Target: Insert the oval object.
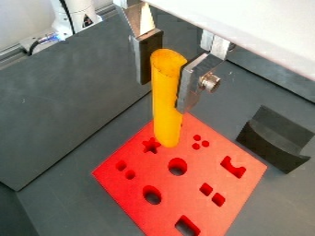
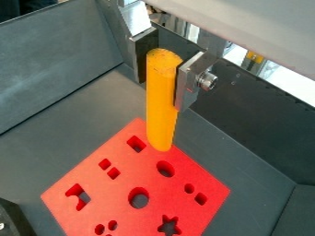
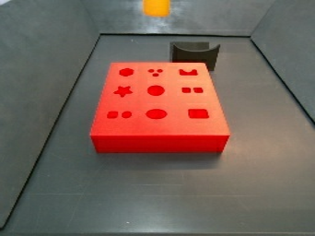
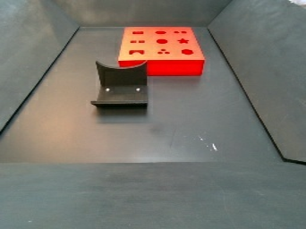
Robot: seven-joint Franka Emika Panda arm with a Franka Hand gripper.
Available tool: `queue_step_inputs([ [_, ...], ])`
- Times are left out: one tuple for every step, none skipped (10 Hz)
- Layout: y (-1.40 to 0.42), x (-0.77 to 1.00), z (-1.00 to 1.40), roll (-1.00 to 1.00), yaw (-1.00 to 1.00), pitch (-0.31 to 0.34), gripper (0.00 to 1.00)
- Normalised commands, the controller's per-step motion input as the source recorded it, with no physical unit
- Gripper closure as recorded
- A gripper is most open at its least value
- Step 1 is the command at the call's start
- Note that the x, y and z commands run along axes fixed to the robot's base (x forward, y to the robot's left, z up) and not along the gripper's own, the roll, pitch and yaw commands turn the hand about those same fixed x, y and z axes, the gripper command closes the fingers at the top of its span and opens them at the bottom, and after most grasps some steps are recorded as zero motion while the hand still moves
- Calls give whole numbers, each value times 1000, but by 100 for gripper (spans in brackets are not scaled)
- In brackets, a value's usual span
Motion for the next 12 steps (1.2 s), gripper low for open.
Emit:
queue_step_inputs([
  [-57,20,-380,129,26,-7,100],
  [-183,191,-623,136,234,-79,100],
  [-283,231,-754,116,437,-137,100],
  [-183,189,-657,0,586,-164,100],
  [-166,131,-631,-14,669,-191,100],
  [-146,91,-620,-24,694,-213,100],
  [-117,91,-600,0,671,-207,100],
  [-94,71,-626,0,683,-207,100],
  [-243,0,-531,27,449,-173,100],
  [-214,0,-603,156,160,-146,100],
  [-226,0,-674,221,0,-107,100],
  [-137,0,-526,167,0,-30,100],
])
